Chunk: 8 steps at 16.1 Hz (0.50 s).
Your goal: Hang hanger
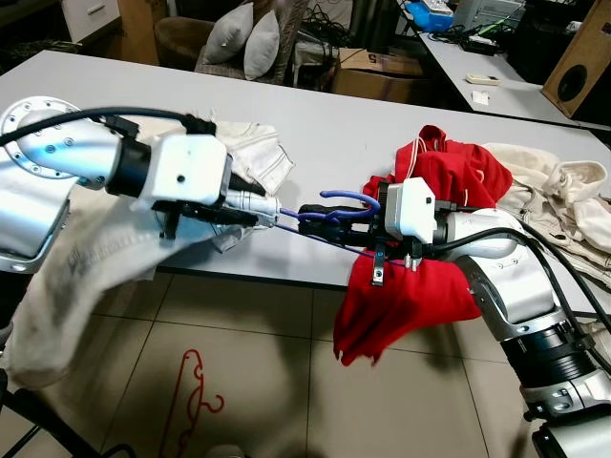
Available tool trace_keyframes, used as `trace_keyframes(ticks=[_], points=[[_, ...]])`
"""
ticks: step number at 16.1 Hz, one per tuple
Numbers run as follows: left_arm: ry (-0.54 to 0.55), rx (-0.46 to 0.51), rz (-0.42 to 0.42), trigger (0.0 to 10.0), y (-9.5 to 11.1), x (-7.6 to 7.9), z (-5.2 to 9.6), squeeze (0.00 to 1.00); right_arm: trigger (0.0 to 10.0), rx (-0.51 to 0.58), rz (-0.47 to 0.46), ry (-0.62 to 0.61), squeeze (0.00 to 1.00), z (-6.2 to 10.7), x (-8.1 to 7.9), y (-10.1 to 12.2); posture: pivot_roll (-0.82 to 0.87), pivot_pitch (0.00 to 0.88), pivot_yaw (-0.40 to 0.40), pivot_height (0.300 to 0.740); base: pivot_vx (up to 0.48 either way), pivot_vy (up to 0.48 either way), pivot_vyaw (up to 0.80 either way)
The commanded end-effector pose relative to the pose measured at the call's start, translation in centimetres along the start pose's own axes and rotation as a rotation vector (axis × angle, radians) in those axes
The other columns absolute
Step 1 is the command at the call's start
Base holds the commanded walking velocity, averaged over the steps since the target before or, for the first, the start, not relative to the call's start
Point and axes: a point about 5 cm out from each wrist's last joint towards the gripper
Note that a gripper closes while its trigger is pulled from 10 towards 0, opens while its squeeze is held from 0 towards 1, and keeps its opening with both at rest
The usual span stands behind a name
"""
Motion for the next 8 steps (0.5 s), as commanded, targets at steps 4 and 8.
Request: trace_keyframes(ticks=[4, 8], points=[[-0.064, -0.016, 0.001, 0.0, 0.06, 0.08, -0.62, 0.00, 10.0, 0.054, 0.093, 0.040, 0.00, -0.39, 0.21, 2.04, 0.25, 0.000, -0.085, 0.740, 0.000, 0.000, 0.00], [-0.053, -0.071, 0.010, 0.0, -0.57, 0.27, -1.11, 0.00, 10.0, 0.066, 0.105, 0.035, 0.00, -0.59, 0.49, 2.46, 0.25, 0.000, -0.087, 0.740, 0.000, 0.000, 0.00]])
Point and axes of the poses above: a point about 5 cm out from each wrist's last joint towards the gripper, its own z axis pointing back from the gripper into the wrist, its own y axis along the axis of the wrist's last joint, x = y × z, and after that the axes turned 6 degrees about -z, right-handed
